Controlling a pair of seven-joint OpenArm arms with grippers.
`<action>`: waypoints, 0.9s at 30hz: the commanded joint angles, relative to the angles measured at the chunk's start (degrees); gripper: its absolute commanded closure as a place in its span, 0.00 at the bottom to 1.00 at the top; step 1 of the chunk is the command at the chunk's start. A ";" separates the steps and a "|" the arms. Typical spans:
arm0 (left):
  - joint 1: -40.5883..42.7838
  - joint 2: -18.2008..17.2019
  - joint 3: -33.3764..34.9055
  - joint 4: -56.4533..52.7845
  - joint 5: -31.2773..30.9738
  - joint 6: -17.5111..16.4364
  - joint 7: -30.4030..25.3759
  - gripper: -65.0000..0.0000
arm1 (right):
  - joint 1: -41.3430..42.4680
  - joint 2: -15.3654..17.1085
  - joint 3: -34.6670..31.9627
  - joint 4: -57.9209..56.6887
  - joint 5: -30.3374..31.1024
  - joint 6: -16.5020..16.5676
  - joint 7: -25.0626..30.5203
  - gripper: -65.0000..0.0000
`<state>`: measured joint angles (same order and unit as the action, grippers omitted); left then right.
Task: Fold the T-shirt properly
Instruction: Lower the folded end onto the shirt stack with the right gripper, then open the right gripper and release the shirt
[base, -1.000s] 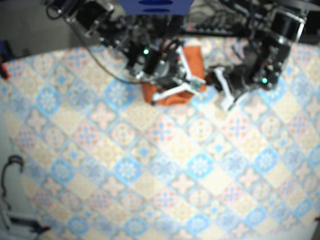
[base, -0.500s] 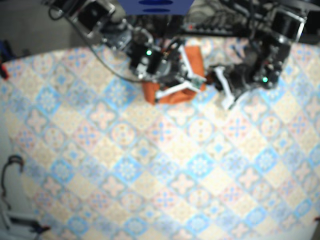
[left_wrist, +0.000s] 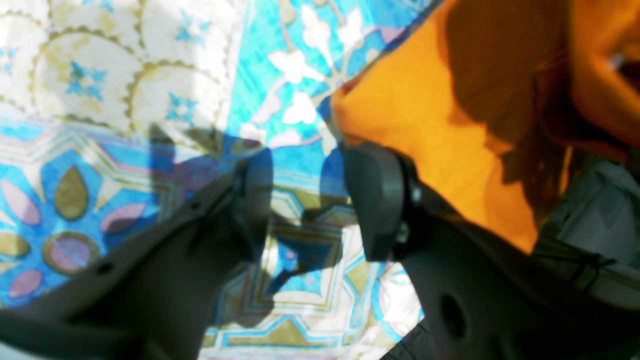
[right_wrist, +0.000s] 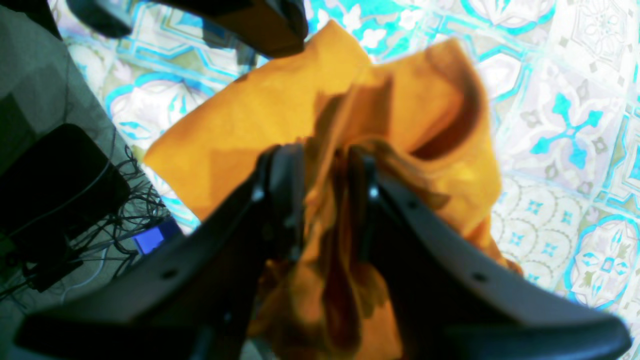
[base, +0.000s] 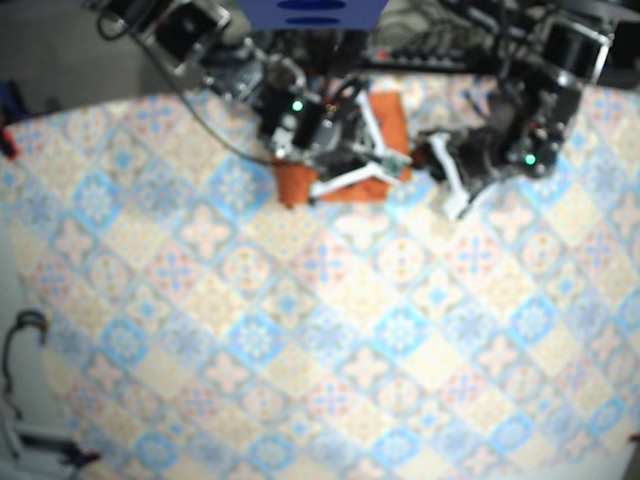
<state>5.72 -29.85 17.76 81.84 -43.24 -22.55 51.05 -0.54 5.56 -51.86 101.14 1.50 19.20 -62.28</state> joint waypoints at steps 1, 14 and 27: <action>-0.22 -1.06 -0.40 0.66 0.39 -0.09 0.51 0.58 | 0.58 -0.60 0.12 0.88 0.22 -0.17 0.96 0.76; -0.22 -1.76 -0.40 0.66 0.30 -0.09 0.43 0.58 | 0.58 -0.60 -0.23 1.32 0.13 -0.17 0.96 0.76; -0.22 -1.76 -0.40 0.66 0.39 -0.09 0.43 0.58 | 0.67 -1.04 0.21 6.94 0.13 -0.17 0.96 0.76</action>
<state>5.76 -30.63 17.78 81.84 -43.27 -22.74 51.35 -0.54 5.28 -51.90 106.59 1.45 19.20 -62.28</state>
